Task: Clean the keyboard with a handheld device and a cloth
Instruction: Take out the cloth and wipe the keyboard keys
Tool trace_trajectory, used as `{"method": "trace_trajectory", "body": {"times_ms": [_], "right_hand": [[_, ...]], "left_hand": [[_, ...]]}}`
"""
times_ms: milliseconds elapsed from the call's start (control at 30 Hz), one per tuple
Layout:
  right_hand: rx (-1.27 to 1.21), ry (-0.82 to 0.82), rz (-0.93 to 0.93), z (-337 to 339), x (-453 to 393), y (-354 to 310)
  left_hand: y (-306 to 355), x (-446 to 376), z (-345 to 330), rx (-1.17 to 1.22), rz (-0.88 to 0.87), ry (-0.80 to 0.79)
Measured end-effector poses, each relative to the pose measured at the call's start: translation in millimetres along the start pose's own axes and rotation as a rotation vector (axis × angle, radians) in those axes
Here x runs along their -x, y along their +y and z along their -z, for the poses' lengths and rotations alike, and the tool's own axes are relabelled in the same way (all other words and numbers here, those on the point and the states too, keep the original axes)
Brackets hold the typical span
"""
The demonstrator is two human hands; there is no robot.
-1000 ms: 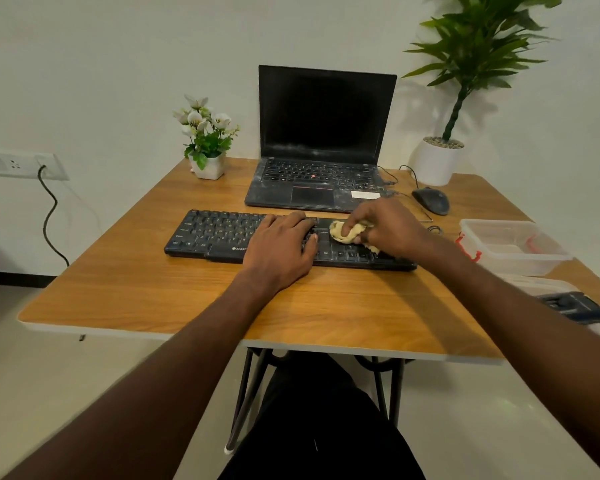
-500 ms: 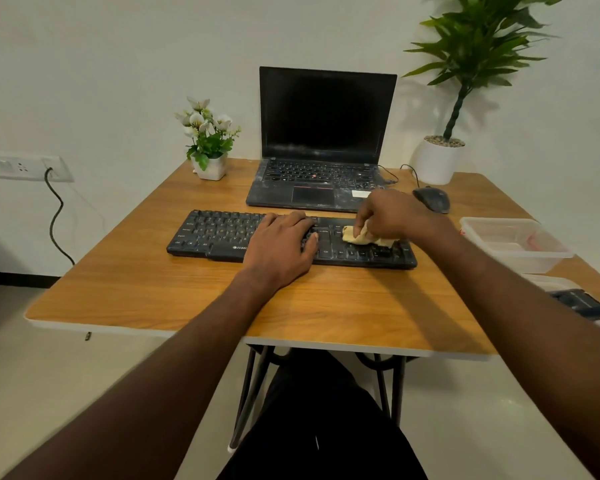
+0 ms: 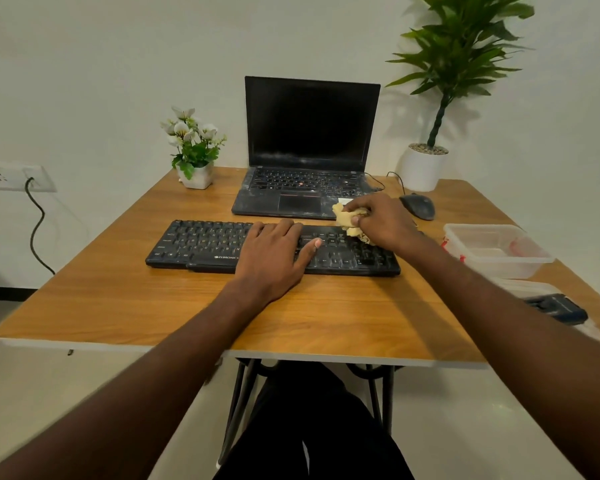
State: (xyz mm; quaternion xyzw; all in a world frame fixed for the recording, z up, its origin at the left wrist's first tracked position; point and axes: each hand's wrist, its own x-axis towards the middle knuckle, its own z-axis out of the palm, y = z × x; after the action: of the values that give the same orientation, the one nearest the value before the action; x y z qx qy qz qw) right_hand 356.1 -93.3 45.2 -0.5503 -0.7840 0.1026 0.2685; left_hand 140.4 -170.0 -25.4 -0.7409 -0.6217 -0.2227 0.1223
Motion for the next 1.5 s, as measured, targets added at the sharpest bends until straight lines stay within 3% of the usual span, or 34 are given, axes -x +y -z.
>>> {"method": "trace_trajectory", "body": {"times_ms": [167, 400, 533, 700, 867, 1067, 1200, 1300, 1400, 1500], "right_hand": [[0.027, -0.173, 0.111, -4.3, 0.3, -6.4], [0.310, -0.160, 0.011, 26.5, -12.7, 4.4], [0.186, -0.166, 0.104, 15.8, 3.8, 3.0], [0.140, -0.378, 0.138, 31.1, 4.0, 3.6], [0.185, -0.259, 0.178, 17.6, 6.5, -11.2], [0.213, -0.507, 0.137, 39.7, 2.9, -7.2], [0.171, -0.337, 0.142, 25.6, 4.7, -9.0], [0.189, -0.328, 0.059, 22.2, 6.4, 1.4], [0.406, -0.268, -0.082, 34.3, 0.8, -2.5], [0.514, -0.129, -0.072, 37.5, -1.0, -8.2]], "left_hand": [[24.4, -3.8, -16.0, 0.064, 0.046, 0.009], [26.8, -6.0, -13.1, 0.031, 0.065, -0.036], [26.7, -4.9, -13.6, 0.029, 0.071, -0.026], [28.8, -4.6, -13.9, 0.012, 0.070, -0.012], [28.1, -4.8, -13.3, 0.020, 0.069, -0.027], [28.6, -4.5, -14.3, 0.018, 0.074, -0.029], [28.8, -3.0, -14.0, 0.018, 0.072, -0.021], [28.3, -3.5, -14.1, 0.026, 0.070, -0.022], [27.0, -2.9, -14.2, 0.041, 0.067, -0.020], [27.0, -2.6, -14.3, 0.046, 0.067, -0.024]]}}
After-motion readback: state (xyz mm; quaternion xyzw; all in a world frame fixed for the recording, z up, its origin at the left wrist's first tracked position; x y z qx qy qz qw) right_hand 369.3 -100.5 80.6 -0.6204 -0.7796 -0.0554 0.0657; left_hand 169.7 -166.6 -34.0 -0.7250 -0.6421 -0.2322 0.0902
